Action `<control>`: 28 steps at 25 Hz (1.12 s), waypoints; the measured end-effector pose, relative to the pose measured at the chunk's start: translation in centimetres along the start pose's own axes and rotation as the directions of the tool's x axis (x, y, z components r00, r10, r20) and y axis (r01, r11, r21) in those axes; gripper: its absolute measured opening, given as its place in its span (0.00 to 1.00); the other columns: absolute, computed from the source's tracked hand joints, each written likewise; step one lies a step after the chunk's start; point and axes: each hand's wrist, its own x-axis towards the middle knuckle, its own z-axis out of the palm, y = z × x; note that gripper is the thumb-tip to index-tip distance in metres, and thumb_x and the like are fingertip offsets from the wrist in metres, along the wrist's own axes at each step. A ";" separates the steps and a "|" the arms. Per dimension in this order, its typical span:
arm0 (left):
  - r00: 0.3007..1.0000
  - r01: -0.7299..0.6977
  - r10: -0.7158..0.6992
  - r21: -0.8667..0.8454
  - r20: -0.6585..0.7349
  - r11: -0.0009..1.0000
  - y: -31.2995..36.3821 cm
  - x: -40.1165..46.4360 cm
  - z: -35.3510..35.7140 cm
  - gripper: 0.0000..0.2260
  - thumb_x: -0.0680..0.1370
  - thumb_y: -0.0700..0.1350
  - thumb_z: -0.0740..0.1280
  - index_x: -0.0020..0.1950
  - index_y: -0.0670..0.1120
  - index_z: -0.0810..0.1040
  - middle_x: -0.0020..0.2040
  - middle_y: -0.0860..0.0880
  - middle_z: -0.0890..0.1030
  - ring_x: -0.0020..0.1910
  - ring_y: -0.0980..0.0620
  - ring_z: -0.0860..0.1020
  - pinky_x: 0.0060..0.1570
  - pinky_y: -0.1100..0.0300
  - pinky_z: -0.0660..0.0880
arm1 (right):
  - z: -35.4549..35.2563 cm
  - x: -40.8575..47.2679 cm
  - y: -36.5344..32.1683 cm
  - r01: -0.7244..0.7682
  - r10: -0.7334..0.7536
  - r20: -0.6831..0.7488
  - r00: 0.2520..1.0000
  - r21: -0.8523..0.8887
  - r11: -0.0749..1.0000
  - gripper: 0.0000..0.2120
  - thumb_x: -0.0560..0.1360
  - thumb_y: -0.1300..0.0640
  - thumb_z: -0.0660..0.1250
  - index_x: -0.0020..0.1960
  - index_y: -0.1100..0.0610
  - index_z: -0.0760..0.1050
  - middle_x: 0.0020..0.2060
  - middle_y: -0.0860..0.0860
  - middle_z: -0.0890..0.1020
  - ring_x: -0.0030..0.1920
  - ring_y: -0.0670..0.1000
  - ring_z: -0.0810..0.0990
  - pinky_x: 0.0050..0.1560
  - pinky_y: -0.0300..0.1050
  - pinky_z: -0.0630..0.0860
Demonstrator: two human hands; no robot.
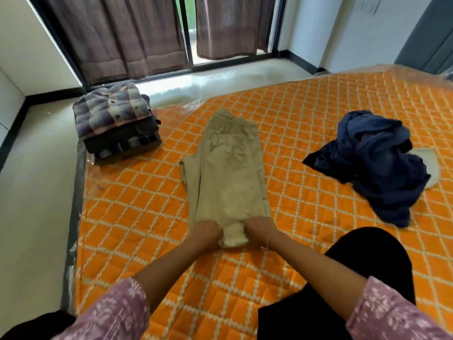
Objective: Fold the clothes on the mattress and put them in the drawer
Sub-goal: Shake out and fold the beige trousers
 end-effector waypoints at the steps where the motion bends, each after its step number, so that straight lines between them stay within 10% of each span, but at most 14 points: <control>1: 1.000 -0.004 0.003 -0.029 -0.014 1.000 0.6 -0.7 0.4 0.13 0.76 0.46 0.65 0.57 0.42 0.79 0.56 0.39 0.80 0.56 0.38 0.78 0.50 0.51 0.74 | 0.3 -0.7 -0.1 0.013 -0.013 0.011 1.000 0.007 1.000 0.13 0.77 0.58 0.61 0.59 0.59 0.77 0.57 0.60 0.79 0.59 0.61 0.77 0.54 0.51 0.74; 5: 0.924 -0.164 0.252 -0.298 0.287 0.940 1.5 -2.0 0.1 0.13 0.77 0.46 0.67 0.56 0.39 0.80 0.47 0.40 0.80 0.45 0.42 0.78 0.46 0.56 0.74 | 0.5 -1.7 0.4 0.125 -0.149 0.445 0.883 0.082 0.989 0.06 0.73 0.60 0.68 0.40 0.63 0.78 0.20 0.48 0.76 0.31 0.54 0.76 0.33 0.41 0.73; 8: 0.887 -0.016 0.302 -0.630 0.349 0.777 -0.8 -1.0 -1.6 0.15 0.79 0.51 0.65 0.51 0.38 0.80 0.36 0.47 0.78 0.31 0.56 0.77 0.34 0.65 0.73 | -0.6 -1.8 1.4 -0.082 -0.121 0.608 0.784 0.296 0.952 0.08 0.75 0.58 0.66 0.48 0.63 0.79 0.23 0.47 0.76 0.19 0.44 0.73 0.23 0.37 0.71; 10: 0.996 -0.026 0.075 -0.685 0.042 0.728 -3.5 1.2 -3.3 0.14 0.79 0.48 0.64 0.51 0.37 0.79 0.40 0.44 0.79 0.36 0.54 0.78 0.38 0.61 0.72 | -2.8 -0.1 3.2 -0.142 -0.035 0.350 0.936 0.468 0.872 0.07 0.76 0.58 0.65 0.50 0.59 0.78 0.33 0.52 0.80 0.19 0.41 0.73 0.22 0.32 0.71; 13: 0.892 0.011 -0.346 -0.749 -0.292 0.662 -6.3 4.8 -5.0 0.14 0.78 0.45 0.66 0.62 0.41 0.74 0.58 0.42 0.77 0.57 0.44 0.76 0.52 0.55 0.72 | -6.3 4.6 6.6 -0.084 0.269 -0.142 0.953 0.727 0.682 0.10 0.75 0.61 0.65 0.53 0.64 0.80 0.42 0.58 0.81 0.33 0.47 0.76 0.29 0.31 0.67; 19: 0.825 0.098 -0.565 -0.992 0.038 0.076 -7.3 11.1 -6.1 0.20 0.79 0.42 0.64 0.70 0.39 0.68 0.67 0.41 0.72 0.65 0.43 0.72 0.59 0.54 0.70 | -8.0 12.0 8.3 -0.133 0.472 -0.017 0.881 0.950 0.282 0.17 0.74 0.63 0.66 0.62 0.62 0.74 0.50 0.57 0.77 0.49 0.56 0.76 0.38 0.41 0.70; 23: 0.795 0.108 -0.604 -0.993 0.052 0.056 -7.9 13.7 -6.2 0.18 0.75 0.44 0.70 0.63 0.39 0.74 0.59 0.44 0.77 0.58 0.44 0.76 0.53 0.56 0.71 | -7.8 15.1 8.6 -0.046 0.534 -0.052 0.844 0.985 0.169 0.22 0.70 0.62 0.72 0.64 0.61 0.75 0.57 0.56 0.79 0.58 0.55 0.77 0.53 0.45 0.73; 28: 0.854 -0.090 -0.518 -0.994 -0.042 -0.068 -9.3 13.8 -6.6 0.09 0.72 0.36 0.71 0.36 0.45 0.74 0.36 0.48 0.76 0.41 0.49 0.74 0.39 0.58 0.69 | -8.2 15.5 8.7 0.083 0.569 -0.247 0.785 0.951 0.297 0.02 0.70 0.61 0.70 0.43 0.57 0.81 0.38 0.50 0.81 0.45 0.51 0.80 0.40 0.40 0.69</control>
